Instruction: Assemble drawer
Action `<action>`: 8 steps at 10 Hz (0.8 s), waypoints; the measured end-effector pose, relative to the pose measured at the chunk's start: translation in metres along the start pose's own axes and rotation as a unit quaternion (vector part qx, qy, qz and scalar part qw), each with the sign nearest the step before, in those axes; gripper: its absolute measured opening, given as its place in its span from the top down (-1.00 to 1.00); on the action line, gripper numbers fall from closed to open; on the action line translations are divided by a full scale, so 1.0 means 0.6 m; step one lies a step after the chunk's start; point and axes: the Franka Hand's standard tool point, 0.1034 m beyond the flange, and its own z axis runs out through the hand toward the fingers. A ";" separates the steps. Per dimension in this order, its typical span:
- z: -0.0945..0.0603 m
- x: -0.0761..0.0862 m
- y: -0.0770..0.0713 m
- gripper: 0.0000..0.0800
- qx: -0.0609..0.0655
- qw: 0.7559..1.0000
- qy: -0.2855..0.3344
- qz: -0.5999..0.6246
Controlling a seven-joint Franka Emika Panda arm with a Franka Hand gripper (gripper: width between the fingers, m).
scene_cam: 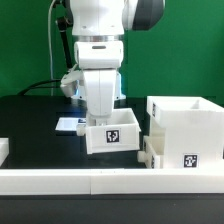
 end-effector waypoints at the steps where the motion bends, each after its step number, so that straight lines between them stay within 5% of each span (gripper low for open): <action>1: 0.001 0.001 -0.001 0.89 0.001 1.000 -0.005 0.006; 8: -0.011 0.022 0.010 0.89 0.010 0.997 -0.072 -0.008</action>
Offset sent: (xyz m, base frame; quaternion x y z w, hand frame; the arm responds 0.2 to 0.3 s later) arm 0.0022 -0.0044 0.0013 0.0029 -0.0036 -0.0012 1.0000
